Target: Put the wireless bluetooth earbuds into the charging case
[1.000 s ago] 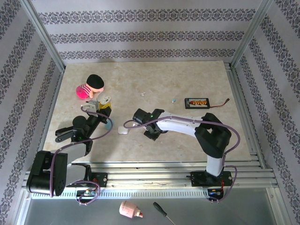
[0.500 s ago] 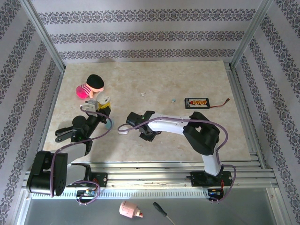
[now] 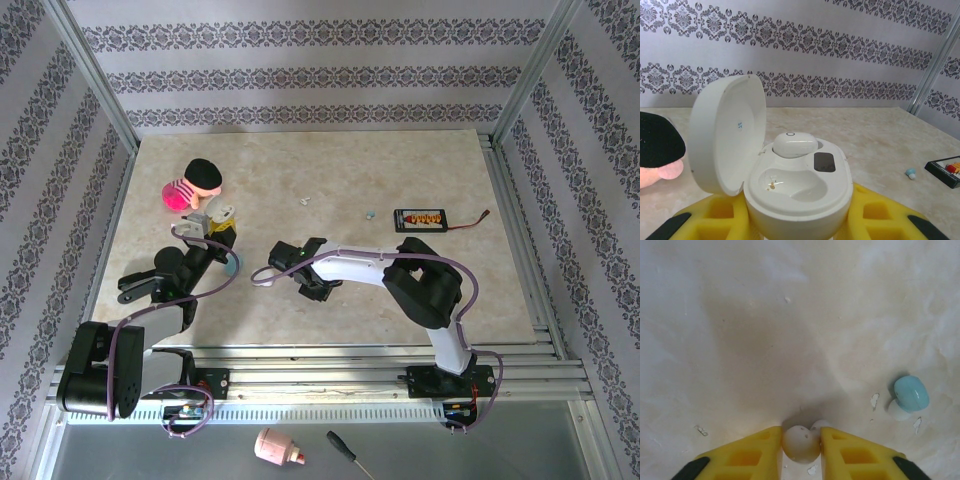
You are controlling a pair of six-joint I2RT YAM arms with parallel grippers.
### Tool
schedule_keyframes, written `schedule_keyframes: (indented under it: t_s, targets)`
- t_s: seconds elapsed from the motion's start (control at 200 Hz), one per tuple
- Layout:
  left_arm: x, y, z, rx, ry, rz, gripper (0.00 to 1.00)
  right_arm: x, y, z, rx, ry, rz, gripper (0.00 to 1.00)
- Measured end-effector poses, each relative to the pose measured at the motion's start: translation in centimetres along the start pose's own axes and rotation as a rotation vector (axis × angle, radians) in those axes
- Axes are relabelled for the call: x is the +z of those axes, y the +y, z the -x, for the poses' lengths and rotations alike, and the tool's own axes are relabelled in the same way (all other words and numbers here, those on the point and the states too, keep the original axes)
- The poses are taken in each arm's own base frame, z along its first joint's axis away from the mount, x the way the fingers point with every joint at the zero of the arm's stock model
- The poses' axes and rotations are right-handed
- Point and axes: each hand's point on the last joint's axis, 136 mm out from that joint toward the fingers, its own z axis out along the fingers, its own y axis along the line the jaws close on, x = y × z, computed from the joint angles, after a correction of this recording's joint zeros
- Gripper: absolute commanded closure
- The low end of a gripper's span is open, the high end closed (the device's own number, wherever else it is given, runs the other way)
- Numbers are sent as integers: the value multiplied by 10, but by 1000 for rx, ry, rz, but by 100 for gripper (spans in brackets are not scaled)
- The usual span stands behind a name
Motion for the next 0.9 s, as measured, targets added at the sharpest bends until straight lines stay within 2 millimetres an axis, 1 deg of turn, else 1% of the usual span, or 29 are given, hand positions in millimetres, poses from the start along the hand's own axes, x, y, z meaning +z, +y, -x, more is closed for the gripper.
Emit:
schedule_keyframes:
  t_s: [0.19, 0.29, 0.35, 0.43, 0.515, 0.59, 0.725, 0.789, 0.899]
  targets:
    - [0, -4, -1, 1, 6, -23, 72, -1, -2, 2, 8, -5, -3, 82]
    - [1, -7, -6, 1, 23, -45, 72, -3, -5, 3, 34, -23, 15, 82]
    - [1, -8, -10, 0, 34, -56, 72, -8, -9, 2, 69, -46, 37, 82]
    - [3, -10, -13, -2, 43, -73, 72, -19, -18, 1, 134, -96, 79, 82]
    - [4, -15, -15, 1, 40, -102, 72, -38, -31, 0, 232, -171, 141, 82]
    - [6, -22, -15, 11, 29, -138, 72, -58, -40, 4, 325, -269, 225, 82]
    - [10, -42, -20, 39, 20, -217, 73, -101, -52, 15, 474, -459, 422, 82]
    - [11, -53, -24, 61, 20, -252, 73, -124, -53, 23, 518, -549, 516, 82]
    - [13, -72, -28, 95, 20, -319, 73, -163, -50, 41, 551, -701, 683, 83]
